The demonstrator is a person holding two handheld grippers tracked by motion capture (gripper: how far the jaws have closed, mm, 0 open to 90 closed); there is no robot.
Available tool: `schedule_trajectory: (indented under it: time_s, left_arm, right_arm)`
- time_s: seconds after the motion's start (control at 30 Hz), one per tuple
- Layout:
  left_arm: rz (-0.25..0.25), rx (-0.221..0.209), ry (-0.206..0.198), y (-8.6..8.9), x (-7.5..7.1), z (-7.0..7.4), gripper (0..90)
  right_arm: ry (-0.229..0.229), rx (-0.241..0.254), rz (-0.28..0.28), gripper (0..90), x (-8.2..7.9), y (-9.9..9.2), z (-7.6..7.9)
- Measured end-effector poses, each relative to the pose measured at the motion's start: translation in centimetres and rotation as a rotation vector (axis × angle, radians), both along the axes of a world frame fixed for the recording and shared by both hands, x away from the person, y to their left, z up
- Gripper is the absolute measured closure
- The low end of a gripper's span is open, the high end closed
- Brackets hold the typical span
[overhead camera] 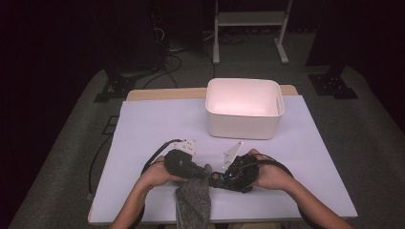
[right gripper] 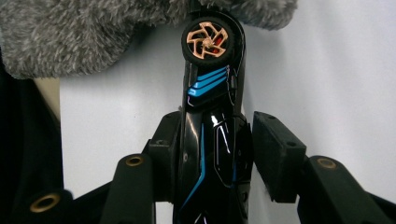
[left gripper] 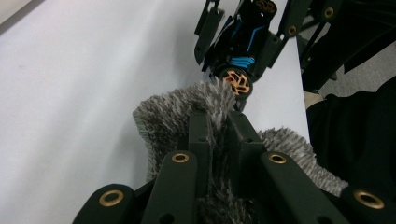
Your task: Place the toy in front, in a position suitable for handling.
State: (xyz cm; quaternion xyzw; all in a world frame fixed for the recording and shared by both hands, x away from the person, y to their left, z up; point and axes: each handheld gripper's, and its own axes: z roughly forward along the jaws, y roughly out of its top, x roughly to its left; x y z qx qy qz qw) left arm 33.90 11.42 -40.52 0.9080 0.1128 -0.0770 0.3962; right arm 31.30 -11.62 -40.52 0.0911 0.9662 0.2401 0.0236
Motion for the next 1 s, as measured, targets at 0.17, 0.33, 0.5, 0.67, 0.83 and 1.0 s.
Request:
schedule_trajectory:
  time_s: [0.17, 0.33, 0.5, 0.67, 0.83, 1.0]
  left_arm:
    - [-0.001, -0.015, 0.005, 0.3, 0.0, 0.1, 82.0]
    - [0.016, -0.019, -0.006, 0.6, 0.0, 0.4, 83.9]
    - [0.024, -0.039, -0.025, 1.8, 0.1, 2.1, 84.1]
    - [0.025, -0.061, -0.072, 2.9, 0.0, 5.3, 84.2]
    - [0.025, -0.032, -0.059, 2.6, -0.1, 5.2, 84.5]
    - [0.017, -0.026, -0.033, 1.9, 0.1, 3.8, 84.3]
  right_arm:
    - [-0.020, 0.003, 0.010, 56.1, 0.1, 0.1, 0.0]
    - [-0.030, 0.043, 0.022, 56.3, 0.3, 0.0, -0.2]
    - [-0.042, 0.097, 0.021, 56.3, 0.9, 0.5, 0.2]
    - [-0.057, 0.203, 0.024, 56.2, 1.2, 1.2, 1.6]
    - [-0.084, 0.194, 0.036, 56.2, 1.3, 2.2, 1.6]
    - [-0.059, 0.203, 0.021, 56.2, 1.2, 1.3, 0.1]
